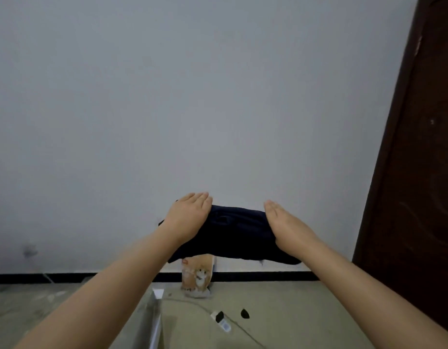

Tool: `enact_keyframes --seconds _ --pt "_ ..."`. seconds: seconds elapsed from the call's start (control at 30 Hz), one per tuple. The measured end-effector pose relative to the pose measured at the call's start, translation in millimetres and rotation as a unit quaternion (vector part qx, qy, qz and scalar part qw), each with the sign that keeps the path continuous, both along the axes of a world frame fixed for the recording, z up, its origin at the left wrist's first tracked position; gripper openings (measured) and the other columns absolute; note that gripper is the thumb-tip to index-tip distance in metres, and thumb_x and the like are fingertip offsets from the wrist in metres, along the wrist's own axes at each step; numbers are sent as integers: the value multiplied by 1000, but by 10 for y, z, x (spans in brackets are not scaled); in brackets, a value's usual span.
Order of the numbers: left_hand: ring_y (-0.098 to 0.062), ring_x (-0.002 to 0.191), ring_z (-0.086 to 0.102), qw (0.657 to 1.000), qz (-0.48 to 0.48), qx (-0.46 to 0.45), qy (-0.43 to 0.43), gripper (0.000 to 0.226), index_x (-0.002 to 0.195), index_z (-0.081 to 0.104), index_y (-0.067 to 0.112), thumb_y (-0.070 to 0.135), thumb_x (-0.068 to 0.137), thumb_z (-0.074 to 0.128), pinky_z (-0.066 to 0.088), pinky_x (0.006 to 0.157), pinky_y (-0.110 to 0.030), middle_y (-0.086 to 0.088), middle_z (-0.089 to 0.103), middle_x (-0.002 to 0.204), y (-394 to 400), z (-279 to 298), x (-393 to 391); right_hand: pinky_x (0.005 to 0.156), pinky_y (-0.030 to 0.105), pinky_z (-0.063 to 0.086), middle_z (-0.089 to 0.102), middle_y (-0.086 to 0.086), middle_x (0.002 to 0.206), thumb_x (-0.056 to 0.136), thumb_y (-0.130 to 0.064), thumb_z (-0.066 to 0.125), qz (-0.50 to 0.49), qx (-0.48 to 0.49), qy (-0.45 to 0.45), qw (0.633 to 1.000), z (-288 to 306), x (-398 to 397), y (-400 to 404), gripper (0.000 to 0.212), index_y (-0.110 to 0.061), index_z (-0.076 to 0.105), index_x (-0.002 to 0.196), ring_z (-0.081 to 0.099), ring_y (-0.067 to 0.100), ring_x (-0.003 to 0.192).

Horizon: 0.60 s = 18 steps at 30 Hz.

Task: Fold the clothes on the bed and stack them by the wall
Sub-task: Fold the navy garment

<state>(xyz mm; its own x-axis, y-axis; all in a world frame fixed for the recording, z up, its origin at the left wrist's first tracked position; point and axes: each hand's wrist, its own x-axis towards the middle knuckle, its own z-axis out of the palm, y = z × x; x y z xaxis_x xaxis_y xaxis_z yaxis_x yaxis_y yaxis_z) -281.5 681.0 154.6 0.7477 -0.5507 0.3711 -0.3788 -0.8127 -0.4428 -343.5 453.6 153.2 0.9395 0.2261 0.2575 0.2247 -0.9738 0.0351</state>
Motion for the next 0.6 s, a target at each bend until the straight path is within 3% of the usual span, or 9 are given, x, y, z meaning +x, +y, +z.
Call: enact_keyframes --seconds 0.2,0.3,0.4,0.6 --pt "-21 142 15 999 3 30 -22 51 145 11 1 9 97 27 5 115 -29 -14 12 154 -43 71 1392 113 21 7 -1 11 156 90 6 34 40 -4 6 999 53 1511 -122 68 -4 -4 146 7 17 144" --pt "-20 141 20 999 32 20 -39 48 144 17 2 8 97 27 9 115 -28 -13 17 153 46 207 2081 111 28 21 16 15 153 88 7 37 70 -3 6 998 156 2389 -60 63 -1 11 144 24 24 139" --pt "-17 140 22 995 90 19 -42 47 143 20 4 10 97 27 10 114 -27 -9 20 153 228 335 2660 99 31 38 34 13 141 85 8 40 123 8 -8 992 303 3264 125 53 -2 27 135 43 27 122" --pt "-17 140 22 969 243 18 -44 49 143 18 4 11 96 30 11 113 -26 -9 21 153 974 402 3590 112 27 18 5 13 155 89 6 37 253 7 -49 966 362 4766 960 69 -3 0 146 13 22 142"
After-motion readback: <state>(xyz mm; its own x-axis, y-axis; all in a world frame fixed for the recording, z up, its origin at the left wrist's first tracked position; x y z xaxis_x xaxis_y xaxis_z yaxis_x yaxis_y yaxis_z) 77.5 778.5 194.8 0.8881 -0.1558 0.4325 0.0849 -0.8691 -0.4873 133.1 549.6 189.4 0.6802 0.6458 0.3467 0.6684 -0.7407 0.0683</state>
